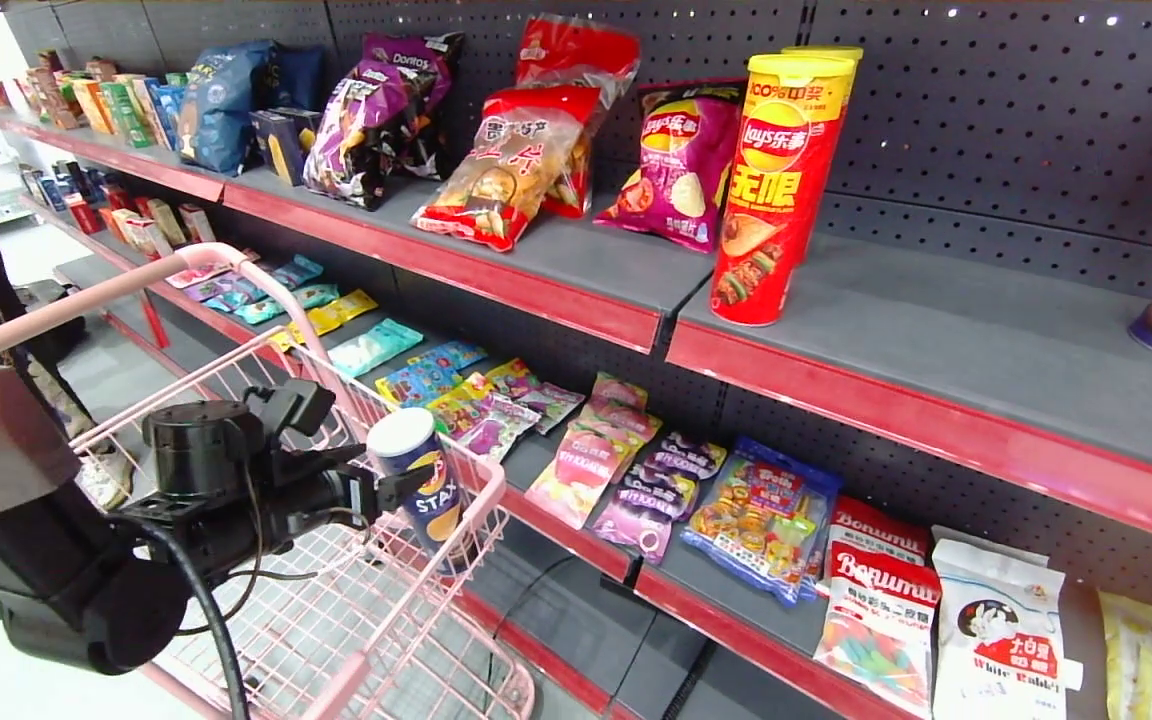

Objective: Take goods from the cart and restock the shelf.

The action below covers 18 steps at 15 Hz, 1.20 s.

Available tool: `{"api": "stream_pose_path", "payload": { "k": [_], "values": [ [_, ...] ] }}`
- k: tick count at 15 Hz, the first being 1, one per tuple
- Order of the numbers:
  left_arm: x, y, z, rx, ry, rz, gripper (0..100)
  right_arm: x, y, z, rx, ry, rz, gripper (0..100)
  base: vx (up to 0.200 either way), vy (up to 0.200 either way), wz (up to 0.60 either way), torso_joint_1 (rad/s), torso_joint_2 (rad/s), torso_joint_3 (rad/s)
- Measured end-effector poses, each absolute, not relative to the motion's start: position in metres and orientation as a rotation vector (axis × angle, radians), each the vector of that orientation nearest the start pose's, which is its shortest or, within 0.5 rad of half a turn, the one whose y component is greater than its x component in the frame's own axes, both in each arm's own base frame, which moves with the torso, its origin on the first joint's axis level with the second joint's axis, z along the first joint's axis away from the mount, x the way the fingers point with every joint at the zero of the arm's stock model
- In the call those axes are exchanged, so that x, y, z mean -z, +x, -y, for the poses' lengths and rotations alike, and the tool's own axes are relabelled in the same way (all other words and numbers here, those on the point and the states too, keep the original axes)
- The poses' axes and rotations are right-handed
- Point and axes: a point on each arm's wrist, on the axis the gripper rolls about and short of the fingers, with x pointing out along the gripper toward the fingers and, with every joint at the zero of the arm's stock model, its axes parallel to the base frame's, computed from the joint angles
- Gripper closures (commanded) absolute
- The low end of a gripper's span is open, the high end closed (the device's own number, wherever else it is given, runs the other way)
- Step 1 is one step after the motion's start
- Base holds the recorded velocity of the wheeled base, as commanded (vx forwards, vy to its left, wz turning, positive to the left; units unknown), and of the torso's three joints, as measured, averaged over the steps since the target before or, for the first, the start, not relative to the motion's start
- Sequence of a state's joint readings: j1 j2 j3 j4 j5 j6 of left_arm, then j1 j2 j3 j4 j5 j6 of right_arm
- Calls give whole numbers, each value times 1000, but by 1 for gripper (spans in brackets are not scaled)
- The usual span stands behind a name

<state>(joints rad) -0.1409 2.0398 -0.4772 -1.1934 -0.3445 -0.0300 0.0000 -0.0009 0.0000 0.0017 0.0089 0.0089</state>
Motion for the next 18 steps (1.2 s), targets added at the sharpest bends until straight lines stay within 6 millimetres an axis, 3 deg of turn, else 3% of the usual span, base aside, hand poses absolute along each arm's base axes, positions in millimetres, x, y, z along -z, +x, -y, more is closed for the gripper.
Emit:
{"api": "stream_pose_path", "payload": {
  "k": [3,9,10,18],
  "values": [
    [-50,317,55,481,-66,-376,0,-75,-23,0,-9,9,-1,0,0,0,0,0,0,0],
    [-35,324,61,493,-68,-406,0,-75,-23,0,-9,9,-1,0,0,0,0,0,0,0],
    [-34,324,63,497,-69,-410,100,-75,-23,0,-9,9,-1,0,0,0,0,0,0,0],
    [-31,321,63,496,-72,-416,100,-75,-23,0,-9,10,-1,0,0,0,0,0,0,0]
  ]
}}
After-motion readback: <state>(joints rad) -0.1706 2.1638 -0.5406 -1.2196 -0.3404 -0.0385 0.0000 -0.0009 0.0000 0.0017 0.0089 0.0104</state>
